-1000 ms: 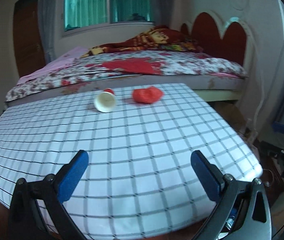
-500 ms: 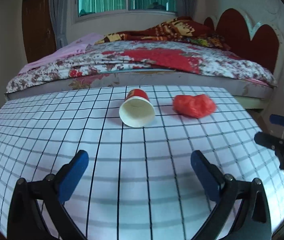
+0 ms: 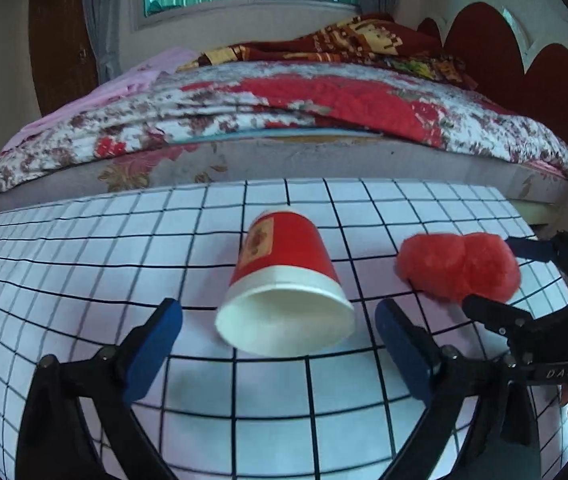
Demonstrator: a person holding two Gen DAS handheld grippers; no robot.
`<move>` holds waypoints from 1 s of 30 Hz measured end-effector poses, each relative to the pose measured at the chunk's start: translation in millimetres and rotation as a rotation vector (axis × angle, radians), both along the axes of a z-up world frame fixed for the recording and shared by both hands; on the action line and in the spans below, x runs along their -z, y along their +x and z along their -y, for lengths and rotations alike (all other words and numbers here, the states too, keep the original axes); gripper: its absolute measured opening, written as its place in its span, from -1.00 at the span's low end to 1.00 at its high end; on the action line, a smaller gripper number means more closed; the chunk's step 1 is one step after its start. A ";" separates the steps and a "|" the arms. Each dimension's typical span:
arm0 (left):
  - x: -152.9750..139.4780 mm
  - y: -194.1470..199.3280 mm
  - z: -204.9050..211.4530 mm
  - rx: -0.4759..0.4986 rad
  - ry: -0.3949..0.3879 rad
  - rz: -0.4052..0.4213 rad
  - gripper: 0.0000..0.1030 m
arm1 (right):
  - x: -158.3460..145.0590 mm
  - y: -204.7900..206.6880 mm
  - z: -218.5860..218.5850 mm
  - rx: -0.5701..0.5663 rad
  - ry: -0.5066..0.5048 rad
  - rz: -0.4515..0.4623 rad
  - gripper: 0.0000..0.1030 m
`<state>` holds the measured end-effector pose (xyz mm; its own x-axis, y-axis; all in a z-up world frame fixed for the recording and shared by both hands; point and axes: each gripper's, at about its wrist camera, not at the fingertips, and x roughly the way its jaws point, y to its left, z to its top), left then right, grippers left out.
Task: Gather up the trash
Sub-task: 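Grasp the red-white paper cup with the left gripper while the right gripper grasps the red bag, then carry the red-white cup and red bag over the black bin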
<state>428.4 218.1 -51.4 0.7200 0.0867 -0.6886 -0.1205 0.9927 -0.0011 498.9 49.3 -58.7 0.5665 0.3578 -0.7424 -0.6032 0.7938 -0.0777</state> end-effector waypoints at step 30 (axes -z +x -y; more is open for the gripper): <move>-13.8 -64.4 13.0 0.060 -0.036 0.085 -0.31 | -27.5 -65.1 38.5 0.069 0.124 0.035 -0.27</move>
